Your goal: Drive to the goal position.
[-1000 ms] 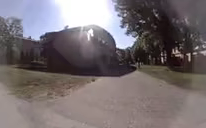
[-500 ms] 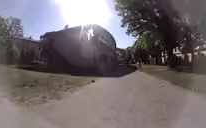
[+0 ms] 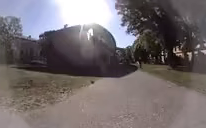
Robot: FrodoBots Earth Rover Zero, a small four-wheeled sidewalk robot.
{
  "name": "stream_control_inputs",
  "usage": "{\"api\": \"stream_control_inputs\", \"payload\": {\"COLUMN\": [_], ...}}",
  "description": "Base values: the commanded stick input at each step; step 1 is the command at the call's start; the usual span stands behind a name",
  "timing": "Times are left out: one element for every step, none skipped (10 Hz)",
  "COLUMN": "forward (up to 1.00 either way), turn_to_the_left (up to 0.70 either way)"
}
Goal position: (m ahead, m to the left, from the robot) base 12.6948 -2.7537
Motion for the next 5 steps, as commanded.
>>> {"api": "stream_control_inputs", "payload": {"forward": [0.45,0.45,0.45,0.45,0.45], "turn_to_the_left": [0.0,0.0,0.0,0.0,0.0]}}
